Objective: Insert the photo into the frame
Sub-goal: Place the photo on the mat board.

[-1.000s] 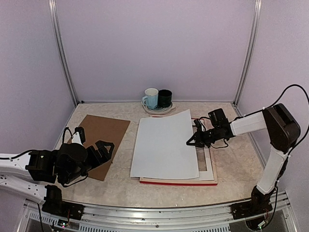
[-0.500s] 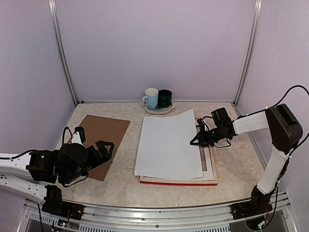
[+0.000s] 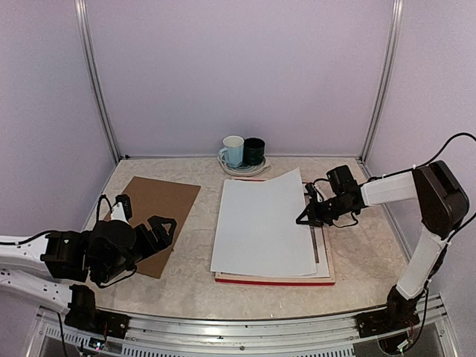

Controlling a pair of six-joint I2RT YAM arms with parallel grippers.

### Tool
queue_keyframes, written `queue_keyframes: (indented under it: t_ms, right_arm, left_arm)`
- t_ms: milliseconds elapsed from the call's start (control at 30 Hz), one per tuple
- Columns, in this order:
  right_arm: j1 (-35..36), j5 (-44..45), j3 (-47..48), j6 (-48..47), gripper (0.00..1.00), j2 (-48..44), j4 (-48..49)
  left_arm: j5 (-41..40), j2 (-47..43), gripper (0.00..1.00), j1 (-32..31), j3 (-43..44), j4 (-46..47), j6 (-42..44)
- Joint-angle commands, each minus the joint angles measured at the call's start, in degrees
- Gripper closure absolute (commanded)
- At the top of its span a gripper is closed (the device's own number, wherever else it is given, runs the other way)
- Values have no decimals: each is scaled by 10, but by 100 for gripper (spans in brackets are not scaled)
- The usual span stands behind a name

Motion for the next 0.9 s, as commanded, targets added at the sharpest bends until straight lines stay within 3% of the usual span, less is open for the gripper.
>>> queue_keyframes:
  t_ms: [0, 867]
  right_arm:
    - [-9, 22, -3, -17, 100, -24, -18]
    - [-23, 37, -10, -50, 100, -39, -44]
  left_arm:
    - [-6, 0, 1, -3, -7, 7, 10]
    - [-4, 4, 1, -3, -3, 11, 12]
